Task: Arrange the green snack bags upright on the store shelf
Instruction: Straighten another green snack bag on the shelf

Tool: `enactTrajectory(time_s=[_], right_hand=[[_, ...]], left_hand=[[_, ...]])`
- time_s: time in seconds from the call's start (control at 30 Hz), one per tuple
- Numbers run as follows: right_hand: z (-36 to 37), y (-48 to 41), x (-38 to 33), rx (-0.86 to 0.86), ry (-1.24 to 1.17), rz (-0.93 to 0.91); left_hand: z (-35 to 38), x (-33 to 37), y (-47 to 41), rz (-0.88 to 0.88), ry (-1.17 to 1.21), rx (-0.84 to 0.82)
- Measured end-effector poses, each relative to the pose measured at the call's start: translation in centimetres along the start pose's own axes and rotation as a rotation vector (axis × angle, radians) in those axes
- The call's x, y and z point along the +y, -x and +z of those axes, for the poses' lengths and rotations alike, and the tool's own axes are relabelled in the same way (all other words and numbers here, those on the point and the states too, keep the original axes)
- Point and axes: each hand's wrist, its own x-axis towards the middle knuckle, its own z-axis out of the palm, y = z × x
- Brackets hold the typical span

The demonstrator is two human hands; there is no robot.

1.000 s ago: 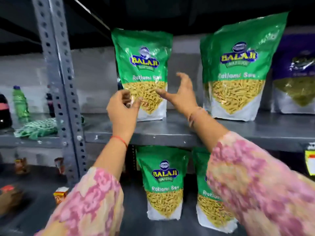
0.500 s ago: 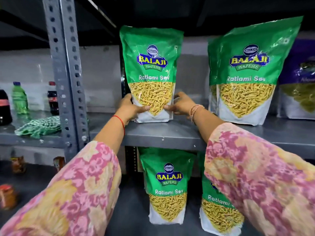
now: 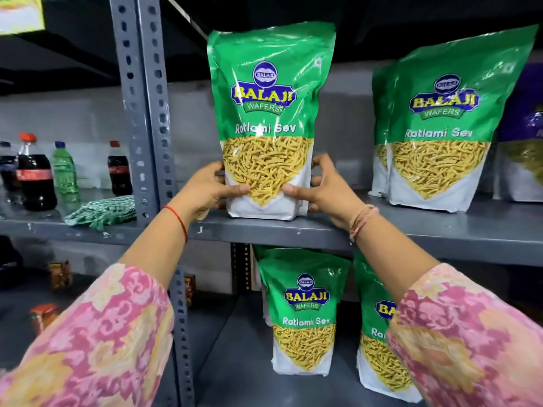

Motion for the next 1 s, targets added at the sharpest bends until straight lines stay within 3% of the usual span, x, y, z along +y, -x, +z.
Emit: enactTrajectory(time_s=[0.4, 0.43, 0.5, 0.57, 0.6, 0.63, 0.7, 0.77, 0.83, 0.93, 1.0], right_hand=[[0.1, 0.4, 0.2, 0.02, 0.046, 0.014], [-0.1, 0.9, 0.1, 0.053, 0.084, -0.015], [-0.9, 2.5, 0.0, 0.139, 0.172, -0.121], [-2.4, 4.2, -0.1, 0.237, 0.294, -0.253], [-3.7, 4.9, -0.1, 0.3, 0.386, -0.308], [-5.2, 5.4, -0.1, 0.374, 0.474, -0.346], [-9.1, 6.0, -0.1, 0.539, 0.578, -0.356], [-13.3, 6.0, -0.1, 0.684, 0.697, -0.289], [-17.5, 5.5, 0.3, 0.76, 0.874, -0.13], [-21.7, 4.1, 1.2, 0.614, 0.834, 0.152], [-22.8, 3.4, 2.1, 0.464, 0.698, 0.222]], left_hand=[[0.4, 0.1, 0.8, -0.052, -0.03, -0.011], [0.8, 0.0, 1.1, -0.014, -0.052, 0.035], [2.2, 0.0, 2.3, 0.159, -0.135, 0.353], [4.6, 1.0, 3.9, 0.509, -0.158, 0.709], [6.2, 1.8, 4.3, 0.664, -0.155, 0.764], [8.1, 2.7, 4.4, 0.773, -0.147, 0.727], [12.6, 4.2, 3.4, 0.8, -0.13, 0.517], [17.2, 5.2, 1.0, 0.643, -0.18, 0.308], [21.1, 5.8, -2.1, 0.331, -0.105, 0.104], [25.2, 6.2, -6.0, -0.127, 0.138, -0.174], [27.0, 5.3, -8.0, -0.236, 0.098, -0.296]])
